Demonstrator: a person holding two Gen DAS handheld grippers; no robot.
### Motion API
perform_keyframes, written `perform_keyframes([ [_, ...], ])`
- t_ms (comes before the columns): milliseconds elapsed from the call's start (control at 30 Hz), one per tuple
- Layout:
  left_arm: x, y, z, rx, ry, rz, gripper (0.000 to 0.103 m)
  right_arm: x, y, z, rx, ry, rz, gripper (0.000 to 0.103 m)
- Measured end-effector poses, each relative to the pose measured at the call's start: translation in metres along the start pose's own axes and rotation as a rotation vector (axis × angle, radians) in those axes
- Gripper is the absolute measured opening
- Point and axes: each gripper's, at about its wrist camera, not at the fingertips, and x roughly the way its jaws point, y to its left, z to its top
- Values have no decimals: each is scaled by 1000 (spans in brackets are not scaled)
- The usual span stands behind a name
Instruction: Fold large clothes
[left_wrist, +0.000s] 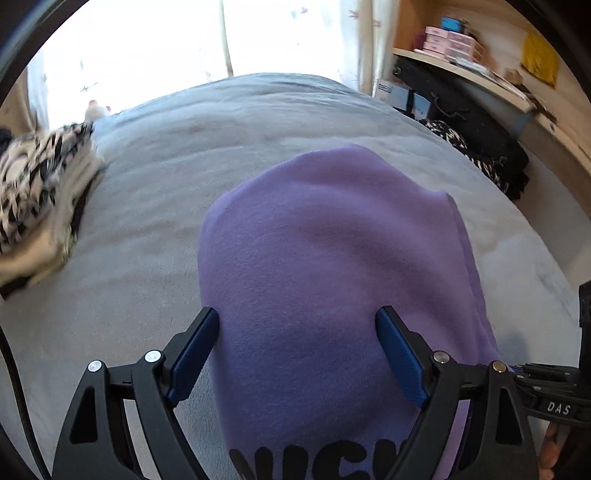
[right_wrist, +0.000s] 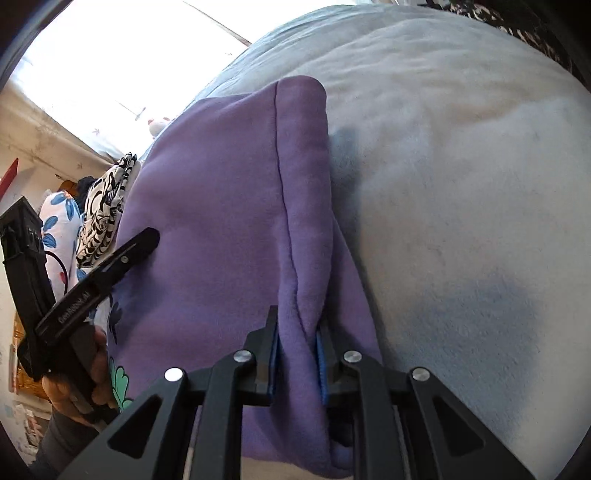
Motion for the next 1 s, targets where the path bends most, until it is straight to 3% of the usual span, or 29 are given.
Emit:
perform_keyframes([
  [67,-3,11,1,-48,9,-46,86,-7,8,4,-28,-1,0,23],
  [133,-5,23,2,-87,34,-82,86,-16,15,10,-51,13,-22,38],
  [267,-16,35,8,-93,47,-94,86,-45,15,26,-68,-58,1,50],
  [333,-20,38,14,-87,39,-92,86,-49,19,43,-63,-88,5,62],
  [467,-27,55,32,-144,5,-111,86,-34,22,82,-37,-94,54,62],
  [533,-26,64,40,-183,-8,-118,86,-18,20,101,-8,-70,89,62],
  [700,-3,75,53,-230,21,-88,85,24,13,129,32,-13,80,62],
  [733,2,75,54,-236,25,-90,85,34,10,131,55,8,113,57],
  [767,5,75,54,-242,26,-91,85,41,9,132,67,20,128,46],
  [800,9,73,56,-244,24,-87,85,45,9,133,56,27,102,20],
  [933,24,58,62,-222,26,-78,86,40,11,129,-10,-45,-65,18],
  [1000,34,48,61,-214,34,-62,87,51,8,125,-17,-30,-135,18],
])
